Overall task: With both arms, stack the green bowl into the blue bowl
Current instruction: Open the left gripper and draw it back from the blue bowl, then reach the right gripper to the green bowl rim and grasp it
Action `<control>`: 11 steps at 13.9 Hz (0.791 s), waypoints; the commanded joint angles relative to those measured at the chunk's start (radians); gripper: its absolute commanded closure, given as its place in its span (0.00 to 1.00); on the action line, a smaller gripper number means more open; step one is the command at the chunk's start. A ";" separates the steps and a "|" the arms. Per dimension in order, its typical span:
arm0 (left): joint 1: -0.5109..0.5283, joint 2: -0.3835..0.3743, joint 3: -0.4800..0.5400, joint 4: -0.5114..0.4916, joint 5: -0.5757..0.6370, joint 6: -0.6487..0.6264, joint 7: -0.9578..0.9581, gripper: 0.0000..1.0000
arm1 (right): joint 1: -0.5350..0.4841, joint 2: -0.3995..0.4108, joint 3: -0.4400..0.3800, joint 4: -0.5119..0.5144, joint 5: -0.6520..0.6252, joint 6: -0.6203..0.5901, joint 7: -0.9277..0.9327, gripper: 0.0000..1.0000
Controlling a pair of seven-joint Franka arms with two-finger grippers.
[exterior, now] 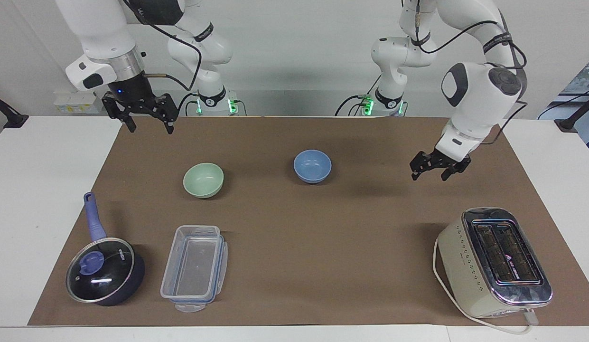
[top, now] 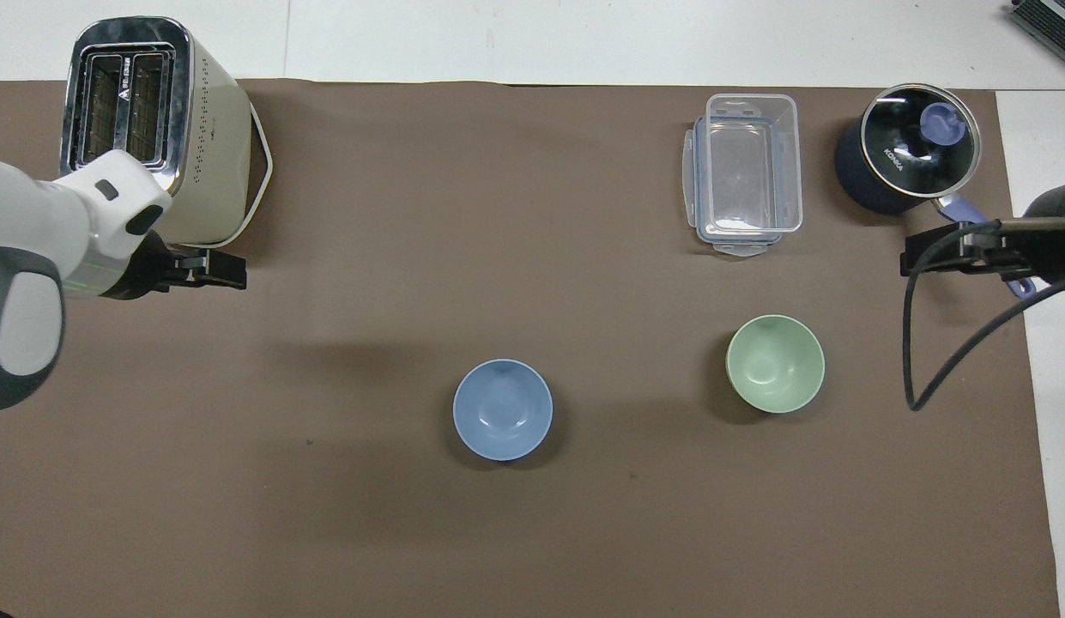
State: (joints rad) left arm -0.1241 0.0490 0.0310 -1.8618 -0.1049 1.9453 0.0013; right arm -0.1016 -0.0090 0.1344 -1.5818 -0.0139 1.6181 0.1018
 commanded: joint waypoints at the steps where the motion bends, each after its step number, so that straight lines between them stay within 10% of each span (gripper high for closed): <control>1: 0.031 0.008 -0.011 0.111 0.062 -0.144 0.042 0.00 | -0.012 -0.057 0.004 -0.133 0.020 0.054 -0.019 0.00; 11: 0.023 -0.004 -0.013 0.257 0.099 -0.345 0.028 0.00 | -0.026 -0.008 0.004 -0.659 0.022 0.603 -0.042 0.00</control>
State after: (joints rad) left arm -0.1047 0.0513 0.0236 -1.6271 -0.0211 1.6338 0.0320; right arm -0.1111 -0.0165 0.1341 -2.1525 -0.0139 2.1288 0.0995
